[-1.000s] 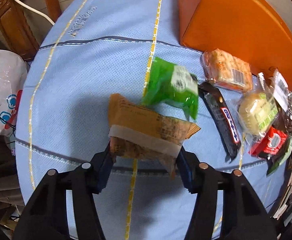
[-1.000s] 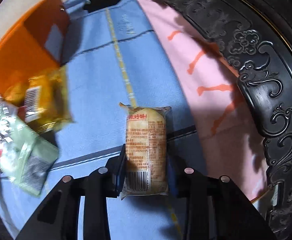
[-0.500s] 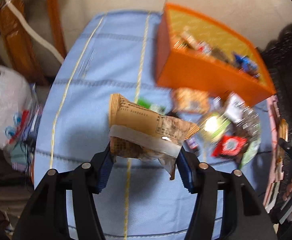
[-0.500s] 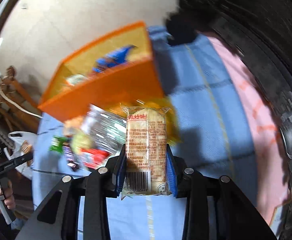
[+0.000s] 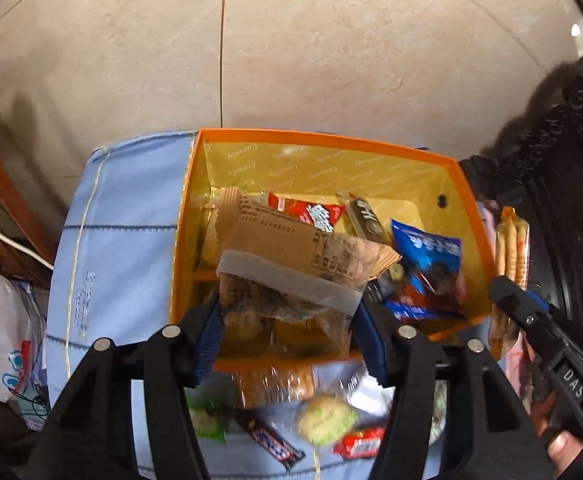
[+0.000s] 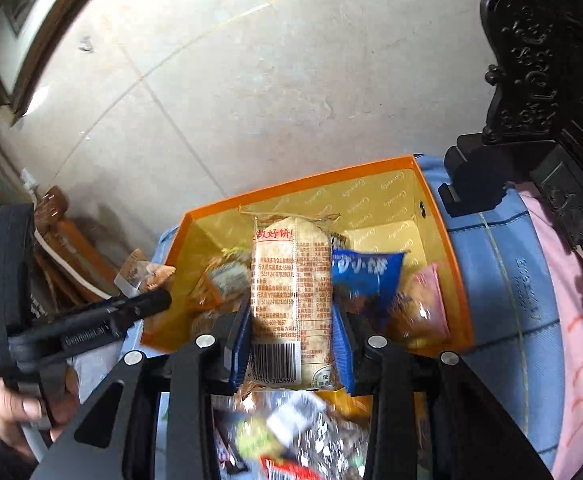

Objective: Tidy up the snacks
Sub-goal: 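Drop the pastry bag with left tool into the box while right tool drops the bread roll pack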

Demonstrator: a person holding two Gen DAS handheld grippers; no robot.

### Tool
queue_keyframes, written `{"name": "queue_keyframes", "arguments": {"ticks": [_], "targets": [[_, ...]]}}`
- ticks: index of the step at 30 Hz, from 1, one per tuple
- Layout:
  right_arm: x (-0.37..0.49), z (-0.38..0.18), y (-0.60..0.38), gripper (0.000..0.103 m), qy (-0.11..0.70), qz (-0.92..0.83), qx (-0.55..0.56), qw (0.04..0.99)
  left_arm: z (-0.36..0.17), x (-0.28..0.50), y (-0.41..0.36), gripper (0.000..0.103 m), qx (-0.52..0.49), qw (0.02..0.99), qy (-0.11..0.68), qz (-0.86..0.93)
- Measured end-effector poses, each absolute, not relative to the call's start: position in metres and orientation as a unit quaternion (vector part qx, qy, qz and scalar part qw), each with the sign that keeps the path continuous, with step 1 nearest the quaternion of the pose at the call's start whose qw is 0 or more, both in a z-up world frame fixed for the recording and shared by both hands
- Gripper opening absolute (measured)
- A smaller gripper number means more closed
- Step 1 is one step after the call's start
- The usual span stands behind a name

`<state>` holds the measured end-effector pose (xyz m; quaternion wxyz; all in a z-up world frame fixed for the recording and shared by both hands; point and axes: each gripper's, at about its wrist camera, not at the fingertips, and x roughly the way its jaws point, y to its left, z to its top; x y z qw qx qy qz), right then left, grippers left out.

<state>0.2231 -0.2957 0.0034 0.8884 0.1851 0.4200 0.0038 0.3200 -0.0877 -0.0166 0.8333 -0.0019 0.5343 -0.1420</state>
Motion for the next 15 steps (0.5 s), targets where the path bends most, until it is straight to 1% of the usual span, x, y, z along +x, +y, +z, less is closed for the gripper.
{"name": "queue_keyframes", "arguments": {"ticks": [2,4,5,6,7,8,11,15], "targets": [[0.235,-0.006,-0.293,0.035,0.426,-0.003,0.184,0.886,-0.028,0.330,-0.093,0.058,-0.005,0.828,0.545,-0.135],[0.244,-0.014,-0.291,0.039,0.433,-0.011,0.185,0.882,-0.038,0.334,-0.093,0.065,-0.011,0.822,0.556,-0.122],[0.248,-0.019,-0.290,0.044,0.439,-0.014,0.187,0.879,-0.040,0.334,-0.091,0.077,-0.013,0.820,0.561,-0.118],[0.250,-0.022,-0.290,0.058,0.444,-0.018,0.191,0.875,-0.042,0.333,-0.088,0.086,-0.018,0.820,0.561,-0.115],[0.247,-0.023,-0.290,0.067,0.444,-0.026,0.194,0.874,-0.040,0.330,-0.084,0.088,-0.021,0.825,0.553,-0.115],[0.241,-0.021,-0.291,0.069,0.432,-0.036,0.196,0.879,-0.038,0.326,-0.079,0.092,-0.019,0.830,0.546,-0.113],[0.224,-0.017,-0.295,0.071,0.422,-0.034,0.195,0.885,-0.032,0.314,-0.064,0.094,-0.011,0.836,0.539,-0.102],[0.190,-0.019,-0.309,0.083,0.423,-0.038,0.216,0.879,-0.029,0.292,-0.037,0.094,-0.014,0.837,0.539,-0.092]]}}
